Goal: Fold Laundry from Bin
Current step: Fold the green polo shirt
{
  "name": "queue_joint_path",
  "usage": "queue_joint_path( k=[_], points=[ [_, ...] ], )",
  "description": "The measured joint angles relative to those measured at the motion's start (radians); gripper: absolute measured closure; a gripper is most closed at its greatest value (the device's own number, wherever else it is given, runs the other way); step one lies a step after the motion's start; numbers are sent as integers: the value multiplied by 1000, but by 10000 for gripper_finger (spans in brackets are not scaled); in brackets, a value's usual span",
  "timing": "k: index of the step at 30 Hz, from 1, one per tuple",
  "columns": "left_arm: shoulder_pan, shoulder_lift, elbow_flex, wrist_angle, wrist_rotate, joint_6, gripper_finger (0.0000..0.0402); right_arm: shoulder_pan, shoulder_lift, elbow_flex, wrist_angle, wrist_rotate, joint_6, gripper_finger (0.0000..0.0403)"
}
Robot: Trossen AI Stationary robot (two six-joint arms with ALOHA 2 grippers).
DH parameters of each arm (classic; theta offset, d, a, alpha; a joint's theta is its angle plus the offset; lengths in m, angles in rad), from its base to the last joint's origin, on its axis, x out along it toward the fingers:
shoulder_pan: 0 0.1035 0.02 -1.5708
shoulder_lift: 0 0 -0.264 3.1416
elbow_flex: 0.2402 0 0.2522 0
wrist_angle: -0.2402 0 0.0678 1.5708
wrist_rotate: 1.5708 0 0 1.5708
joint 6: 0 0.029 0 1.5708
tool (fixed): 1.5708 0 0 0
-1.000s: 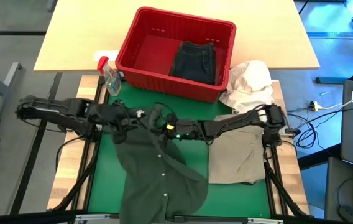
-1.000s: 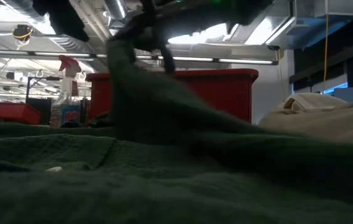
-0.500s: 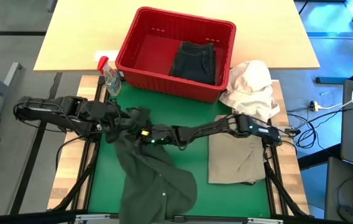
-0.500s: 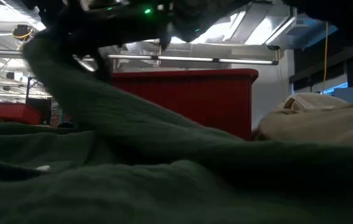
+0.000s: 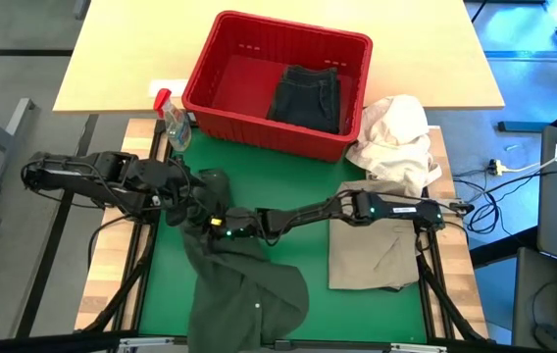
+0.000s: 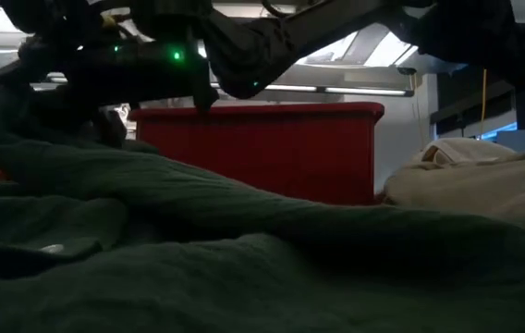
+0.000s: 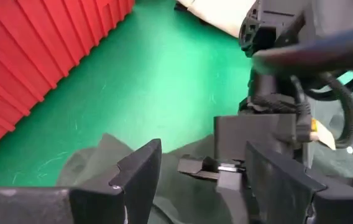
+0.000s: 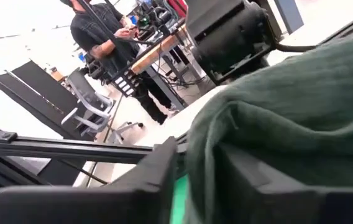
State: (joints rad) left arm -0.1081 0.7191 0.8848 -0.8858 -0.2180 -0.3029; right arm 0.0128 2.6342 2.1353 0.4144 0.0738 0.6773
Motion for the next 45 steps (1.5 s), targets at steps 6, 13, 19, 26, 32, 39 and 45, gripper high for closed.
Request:
queue_joint_path(
  k=[6,13,19,26,32,39,45],
  points=[
    [0,0,0,-1,0,-1,176,8,2,1,-22,-24,-17,183],
    [0,9,-1,-4,-4,-24,176,6,0,2,-110,-52,-128,94],
    [0,30,-2,-8,-9,-64,176,-7,-5,1,-408,-83,-161,95],
    [0,81,-20,-20,-56,-128,176,33,-74,0,-566,-135,-239,114],
    [-1,94,-103,41,-51,-217,176,79,-214,0,-998,23,-384,126],
    [-26,122,-227,294,80,-274,176,162,-260,-38,-1087,177,-444,127],
    [-93,222,-364,528,54,-326,176,190,-245,-217,-784,48,-464,127]
  ],
)
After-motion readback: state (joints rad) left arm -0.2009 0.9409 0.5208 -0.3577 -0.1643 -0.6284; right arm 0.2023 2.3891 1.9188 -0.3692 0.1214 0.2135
